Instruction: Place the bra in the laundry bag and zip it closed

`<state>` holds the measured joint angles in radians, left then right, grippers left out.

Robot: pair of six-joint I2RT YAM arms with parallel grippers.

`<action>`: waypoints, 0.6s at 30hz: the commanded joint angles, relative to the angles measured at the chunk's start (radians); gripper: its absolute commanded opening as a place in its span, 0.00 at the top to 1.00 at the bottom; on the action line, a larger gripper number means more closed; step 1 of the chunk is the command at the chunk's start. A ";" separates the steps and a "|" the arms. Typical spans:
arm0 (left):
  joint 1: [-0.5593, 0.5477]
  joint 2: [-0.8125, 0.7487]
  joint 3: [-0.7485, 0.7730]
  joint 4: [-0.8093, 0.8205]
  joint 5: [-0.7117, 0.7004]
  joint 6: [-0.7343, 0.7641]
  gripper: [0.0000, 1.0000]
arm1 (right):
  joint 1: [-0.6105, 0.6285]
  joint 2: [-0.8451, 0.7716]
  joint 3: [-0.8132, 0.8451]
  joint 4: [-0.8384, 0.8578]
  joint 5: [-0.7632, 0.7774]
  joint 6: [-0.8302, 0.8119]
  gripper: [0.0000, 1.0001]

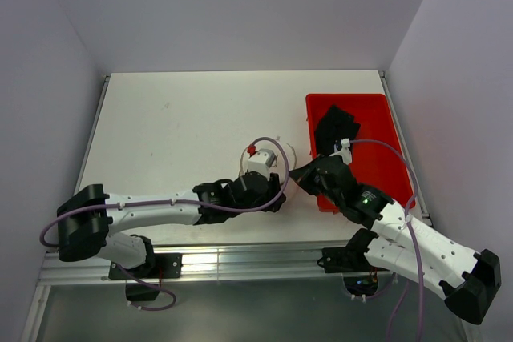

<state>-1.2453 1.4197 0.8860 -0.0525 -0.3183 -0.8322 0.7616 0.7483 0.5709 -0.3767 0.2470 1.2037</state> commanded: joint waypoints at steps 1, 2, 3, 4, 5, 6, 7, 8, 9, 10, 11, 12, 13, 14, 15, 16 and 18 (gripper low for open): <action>0.010 0.007 0.037 0.023 -0.024 0.015 0.50 | 0.007 -0.009 0.043 0.018 0.020 -0.003 1.00; 0.012 0.008 0.037 0.026 -0.022 0.016 0.50 | 0.007 -0.009 0.043 0.016 0.020 -0.003 1.00; 0.012 0.015 0.039 0.035 -0.018 0.019 0.51 | 0.007 -0.009 0.043 0.016 0.020 -0.003 1.00; 0.014 0.018 0.039 0.043 -0.012 0.024 0.51 | 0.007 -0.006 0.041 0.016 0.020 -0.001 1.00; 0.015 0.021 0.041 0.043 -0.007 0.027 0.52 | 0.008 -0.007 0.038 0.019 0.018 -0.001 1.00; 0.015 0.031 0.050 0.043 -0.005 0.028 0.52 | 0.008 -0.006 0.037 0.021 0.017 -0.001 1.00; 0.015 0.038 0.053 0.043 -0.004 0.033 0.53 | 0.008 -0.007 0.035 0.022 0.014 0.000 1.00; 0.015 0.042 0.054 0.074 -0.002 0.033 0.54 | 0.007 -0.007 0.032 0.022 0.014 0.000 1.00; 0.015 0.047 0.054 0.082 -0.001 0.035 0.54 | 0.007 -0.007 0.032 0.022 0.014 0.000 1.00; 0.017 0.047 0.051 0.092 0.002 0.036 0.56 | 0.007 -0.009 0.030 0.024 0.011 0.000 1.00; 0.015 0.045 0.048 0.103 0.007 0.035 0.56 | 0.007 -0.010 0.029 0.024 0.012 0.000 1.00; 0.017 0.042 0.038 0.127 0.008 0.031 0.57 | 0.007 -0.010 0.027 0.024 0.012 0.002 1.00; 0.017 0.041 0.033 0.138 0.010 0.031 0.57 | 0.007 -0.012 0.026 0.022 0.014 0.002 1.00; 0.017 0.039 0.025 0.146 0.010 0.030 0.58 | 0.008 -0.012 0.023 0.024 0.014 0.003 1.00; 0.017 0.039 0.025 0.157 0.007 0.028 0.58 | 0.007 -0.010 0.021 0.025 0.012 0.003 1.00; 0.017 0.041 0.025 0.155 0.002 0.027 0.59 | 0.007 -0.012 0.020 0.025 0.011 0.003 1.00; 0.020 0.044 0.025 0.157 -0.004 0.025 0.59 | 0.007 -0.010 0.018 0.027 0.011 0.005 1.00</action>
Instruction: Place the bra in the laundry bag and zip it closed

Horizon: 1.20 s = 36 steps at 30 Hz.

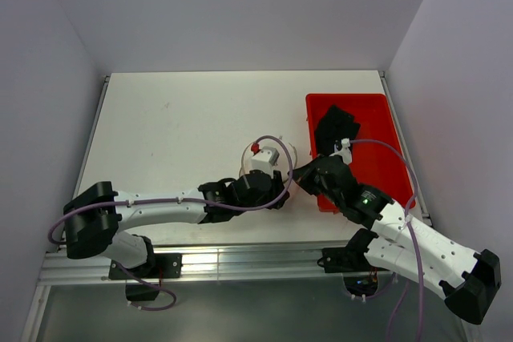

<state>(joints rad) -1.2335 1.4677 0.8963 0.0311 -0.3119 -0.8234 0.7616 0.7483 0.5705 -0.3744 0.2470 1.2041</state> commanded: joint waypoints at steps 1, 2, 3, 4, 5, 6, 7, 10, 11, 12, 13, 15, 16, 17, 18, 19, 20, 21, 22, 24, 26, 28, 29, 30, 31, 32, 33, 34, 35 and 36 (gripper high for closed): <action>0.009 -0.003 0.013 0.075 -0.010 0.017 0.60 | 0.007 -0.010 0.017 0.026 0.011 0.005 1.00; 0.011 0.000 0.016 0.073 -0.012 0.015 0.61 | 0.008 -0.012 0.015 0.026 0.009 0.005 1.00; 0.012 0.003 0.016 0.072 -0.012 0.013 0.62 | 0.008 -0.010 0.015 0.028 0.011 0.005 1.00; 0.014 0.005 0.016 0.069 -0.013 0.012 0.63 | 0.008 -0.010 0.015 0.028 0.009 0.005 1.00; 0.016 0.008 0.018 0.066 -0.013 0.009 0.64 | 0.008 -0.009 0.017 0.028 0.009 0.005 1.00; 0.017 0.009 0.018 0.064 -0.015 0.007 0.66 | 0.007 -0.007 0.015 0.028 0.009 0.005 1.00; 0.017 0.009 0.018 0.061 -0.016 0.006 0.68 | 0.007 -0.006 0.015 0.031 0.009 0.006 1.00; 0.020 0.011 0.018 0.050 -0.027 -0.002 0.74 | 0.007 -0.004 0.014 0.032 0.006 0.003 1.00; 0.020 0.011 0.018 0.044 -0.029 -0.003 0.76 | 0.007 -0.001 0.012 0.034 0.005 0.003 1.00; 0.023 0.010 0.018 0.041 -0.032 -0.008 0.78 | 0.007 -0.003 0.011 0.035 0.005 0.003 1.00; 0.023 0.008 0.016 0.041 -0.030 -0.008 0.84 | 0.007 -0.001 0.009 0.035 0.005 0.003 1.00; 0.023 0.003 0.015 0.030 -0.035 -0.014 0.95 | 0.007 0.002 0.005 0.040 0.006 0.003 1.00; 0.023 0.003 0.015 0.024 -0.036 -0.016 0.99 | 0.007 0.003 0.005 0.042 0.006 0.002 1.00; 0.023 -0.004 0.013 0.018 -0.038 -0.016 1.00 | 0.007 0.005 0.006 0.040 0.006 -0.004 1.00; 0.023 -0.010 0.010 0.007 -0.038 -0.020 1.00 | 0.007 0.013 0.009 0.034 0.009 -0.008 1.00; 0.023 -0.020 0.006 0.001 -0.038 -0.023 1.00 | 0.007 0.016 0.012 0.032 0.012 -0.015 1.00; 0.023 -0.041 -0.006 -0.005 -0.039 -0.025 1.00 | 0.007 0.019 0.022 0.026 0.021 -0.030 1.00; 0.023 -0.056 -0.016 -0.011 -0.038 -0.029 1.00 | 0.005 0.026 0.028 0.022 0.026 -0.040 1.00; 0.023 -0.073 -0.025 -0.022 -0.038 -0.031 1.00 | 0.002 0.031 0.041 0.012 0.031 -0.057 1.00; 0.031 -0.127 -0.062 -0.028 -0.021 -0.034 1.00 | -0.013 0.051 0.055 0.009 0.029 -0.078 1.00; 0.042 -0.193 -0.104 -0.028 0.002 -0.040 1.00 | -0.028 0.075 0.075 0.005 0.017 -0.104 1.00; 0.065 -0.259 -0.147 -0.028 0.026 -0.043 1.00 | -0.053 0.092 0.094 0.008 0.002 -0.130 1.00; 0.071 -0.280 -0.157 -0.061 0.028 -0.045 1.00 | -0.061 0.106 0.098 0.011 -0.008 -0.141 1.00; 0.081 -0.297 -0.166 -0.071 0.028 -0.043 1.00 | -0.065 0.114 0.106 0.012 -0.009 -0.149 1.00; 0.088 -0.328 -0.177 -0.089 0.034 -0.040 1.00 | -0.077 0.121 0.121 0.014 -0.012 -0.162 1.00; 0.094 -0.340 -0.180 -0.102 0.036 -0.036 1.00 | -0.082 0.137 0.129 0.015 -0.018 -0.172 1.00; 0.101 -0.351 -0.184 -0.111 0.034 -0.036 1.00 | -0.088 0.146 0.137 0.019 -0.029 -0.181 1.00; 0.107 -0.371 -0.194 -0.118 0.036 -0.034 1.00 | -0.099 0.157 0.155 0.020 -0.034 -0.196 1.00; 0.115 -0.382 -0.201 -0.128 0.039 -0.034 1.00 | -0.105 0.178 0.164 0.022 -0.038 -0.207 1.00; 0.130 -0.392 -0.207 -0.131 0.043 -0.036 1.00 | -0.111 0.189 0.175 0.022 -0.049 -0.215 1.00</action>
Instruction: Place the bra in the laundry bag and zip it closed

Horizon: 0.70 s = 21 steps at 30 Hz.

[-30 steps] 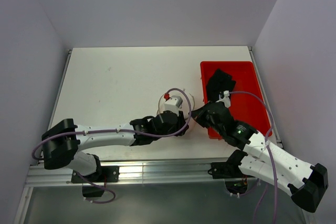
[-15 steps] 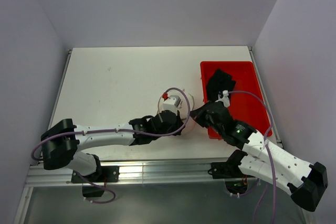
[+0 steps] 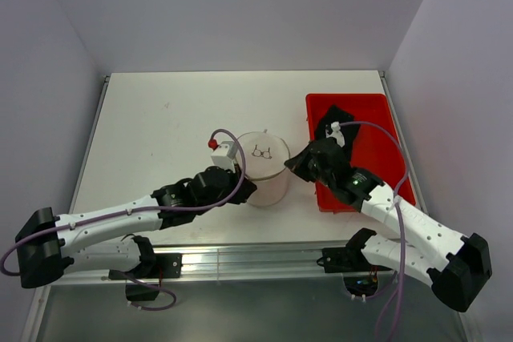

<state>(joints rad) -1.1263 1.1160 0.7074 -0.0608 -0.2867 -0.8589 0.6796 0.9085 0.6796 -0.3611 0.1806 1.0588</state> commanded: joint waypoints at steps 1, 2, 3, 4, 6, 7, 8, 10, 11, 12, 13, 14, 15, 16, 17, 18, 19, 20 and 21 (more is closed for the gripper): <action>0.029 -0.062 -0.035 -0.037 0.026 0.000 1.00 | -0.037 0.039 0.084 0.014 0.014 -0.088 1.00; 0.042 -0.071 -0.042 -0.036 0.030 -0.002 1.00 | -0.041 0.064 0.093 0.017 0.010 -0.095 1.00; 0.046 -0.077 -0.046 -0.039 0.034 -0.005 1.00 | -0.046 0.076 0.104 0.022 0.005 -0.106 1.00; 0.049 -0.088 -0.051 -0.042 0.035 -0.003 1.00 | -0.051 0.093 0.133 0.025 -0.007 -0.127 1.00; 0.049 -0.091 -0.054 -0.031 0.052 0.004 1.00 | -0.058 0.141 0.170 0.028 -0.030 -0.149 1.00; 0.049 -0.088 -0.054 -0.019 0.061 0.009 1.00 | -0.057 0.156 0.205 0.031 -0.064 -0.167 1.00; 0.049 -0.084 -0.055 -0.001 0.078 0.018 1.00 | -0.057 0.183 0.224 0.030 -0.078 -0.177 0.99; 0.042 -0.062 -0.057 0.052 0.129 0.026 1.00 | -0.045 0.199 0.265 0.005 -0.087 -0.184 0.84; 0.031 -0.053 -0.056 0.084 0.138 0.034 1.00 | -0.038 0.202 0.273 -0.005 -0.084 -0.184 0.64; 0.026 -0.044 -0.056 0.101 0.158 0.037 1.00 | -0.031 0.198 0.276 -0.015 -0.084 -0.183 0.55; 0.023 -0.021 -0.059 0.145 0.171 0.041 1.00 | -0.029 0.191 0.273 -0.027 -0.087 -0.178 0.49; 0.023 -0.009 -0.062 0.173 0.190 0.043 1.00 | -0.028 0.169 0.265 -0.032 -0.093 -0.172 0.41; 0.023 0.002 -0.066 0.199 0.225 0.043 1.00 | -0.026 0.155 0.258 -0.038 -0.096 -0.166 0.39; 0.022 0.025 -0.069 0.249 0.241 0.044 1.00 | -0.026 0.136 0.236 -0.047 -0.101 -0.154 0.36; 0.022 0.037 -0.071 0.272 0.256 0.046 1.00 | -0.026 0.101 0.227 -0.053 -0.105 -0.149 0.33; 0.020 0.048 -0.071 0.292 0.265 0.044 1.00 | -0.026 0.084 0.218 -0.062 -0.116 -0.145 0.33; 0.019 0.074 -0.069 0.311 0.279 0.044 1.00 | -0.025 0.067 0.195 -0.073 -0.127 -0.125 0.33; 0.017 0.087 -0.069 0.344 0.279 0.043 1.00 | -0.025 0.028 0.180 -0.075 -0.144 -0.114 0.33; 0.016 0.100 -0.066 0.360 0.279 0.040 1.00 | -0.023 0.009 0.163 -0.079 -0.168 -0.102 0.33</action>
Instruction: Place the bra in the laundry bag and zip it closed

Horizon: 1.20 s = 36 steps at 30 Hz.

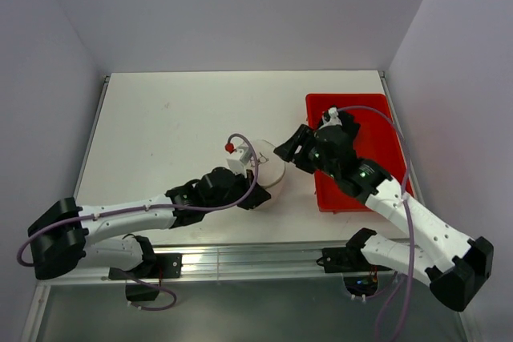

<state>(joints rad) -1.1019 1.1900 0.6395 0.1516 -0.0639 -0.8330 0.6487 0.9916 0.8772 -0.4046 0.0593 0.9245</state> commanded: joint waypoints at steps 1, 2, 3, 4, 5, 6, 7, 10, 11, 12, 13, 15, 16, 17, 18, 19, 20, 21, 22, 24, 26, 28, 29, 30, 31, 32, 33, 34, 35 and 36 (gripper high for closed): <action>-0.010 0.049 0.008 0.166 0.071 0.011 1.00 | 0.012 -0.117 -0.071 -0.045 -0.053 0.065 0.33; -0.012 0.063 0.011 0.172 0.075 0.009 1.00 | 0.012 -0.140 -0.092 -0.046 -0.053 0.079 0.33; -0.015 0.072 0.012 0.180 0.073 0.008 1.00 | 0.012 -0.162 -0.113 -0.048 -0.079 0.092 0.33; -0.018 0.085 0.014 0.186 0.072 0.006 1.00 | 0.012 -0.185 -0.154 -0.053 -0.091 0.129 0.33; -0.022 0.088 0.012 0.193 0.070 0.002 1.00 | 0.014 -0.227 -0.176 -0.046 -0.102 0.149 0.34; -0.027 0.092 0.011 0.209 0.072 0.000 1.00 | 0.014 -0.247 -0.202 -0.031 -0.120 0.168 0.34; -0.029 0.098 0.012 0.213 0.073 -0.002 1.00 | 0.014 -0.266 -0.246 -0.007 -0.146 0.201 0.34; -0.035 0.115 0.020 0.218 0.072 0.000 1.00 | 0.014 -0.292 -0.297 0.019 -0.157 0.247 0.35; -0.041 0.118 0.022 0.218 0.069 0.002 1.00 | 0.014 -0.294 -0.310 0.033 -0.176 0.261 0.35; -0.042 0.123 0.025 0.220 0.070 0.003 1.00 | 0.014 -0.295 -0.325 0.050 -0.188 0.275 0.36; -0.042 0.131 0.028 0.220 0.070 0.003 1.00 | 0.015 -0.298 -0.355 0.082 -0.199 0.305 0.36; -0.044 0.138 0.029 0.224 0.070 0.005 1.00 | 0.016 -0.314 -0.395 0.113 -0.205 0.344 0.36; -0.044 0.141 0.028 0.226 0.070 0.005 1.00 | 0.016 -0.314 -0.406 0.124 -0.204 0.356 0.36; -0.046 0.145 0.029 0.226 0.069 0.006 1.00 | 0.016 -0.323 -0.417 0.133 -0.204 0.367 0.36; -0.046 0.148 0.029 0.227 0.070 0.006 1.00 | 0.016 -0.327 -0.437 0.145 -0.207 0.376 0.37; -0.046 0.151 0.031 0.229 0.069 0.005 1.00 | 0.016 -0.330 -0.443 0.165 -0.208 0.390 0.37; -0.047 0.152 0.029 0.230 0.070 0.003 1.00 | 0.016 -0.327 -0.449 0.171 -0.208 0.395 0.38; -0.047 0.154 0.029 0.233 0.070 0.005 1.00 | 0.016 -0.324 -0.455 0.176 -0.211 0.398 0.38; -0.047 0.157 0.029 0.236 0.070 0.003 1.00 | 0.016 -0.321 -0.458 0.188 -0.213 0.402 0.39; -0.049 0.160 0.031 0.236 0.070 0.005 1.00 | 0.016 -0.317 -0.469 0.202 -0.210 0.410 0.44; -0.050 0.163 0.031 0.235 0.072 0.005 1.00 | 0.016 -0.314 -0.477 0.231 -0.208 0.425 0.53; -0.052 0.158 0.026 0.235 0.072 0.005 1.00 | 0.016 -0.297 -0.477 0.251 -0.208 0.430 0.77; -0.052 0.155 0.025 0.233 0.070 0.003 1.00 | 0.016 -0.288 -0.474 0.256 -0.208 0.428 0.81; -0.052 0.152 0.022 0.226 0.070 0.002 1.00 | 0.016 -0.281 -0.465 0.257 -0.208 0.424 0.86; -0.052 0.143 0.014 0.218 0.070 0.002 1.00 | 0.016 -0.268 -0.460 0.259 -0.207 0.422 0.96; -0.052 0.134 0.009 0.212 0.070 0.002 1.00 | 0.016 -0.263 -0.454 0.259 -0.205 0.418 1.00; -0.050 0.126 0.003 0.204 0.069 0.002 1.00 | 0.016 -0.260 -0.440 0.254 -0.204 0.404 1.00; -0.050 0.100 -0.015 0.191 0.047 0.002 1.00 | 0.014 -0.252 -0.429 0.241 -0.197 0.392 1.00; -0.044 0.086 -0.021 0.180 0.032 0.000 1.00 | 0.014 -0.245 -0.417 0.230 -0.184 0.378 1.00; -0.038 0.073 -0.032 0.154 0.023 0.000 1.00 | 0.012 -0.240 -0.388 0.219 -0.177 0.349 1.00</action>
<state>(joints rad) -1.1450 1.3312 0.6258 0.3180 -0.0227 -0.8330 0.6590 0.7376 0.4118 -0.1970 -0.1513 1.3319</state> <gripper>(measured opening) 0.039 0.020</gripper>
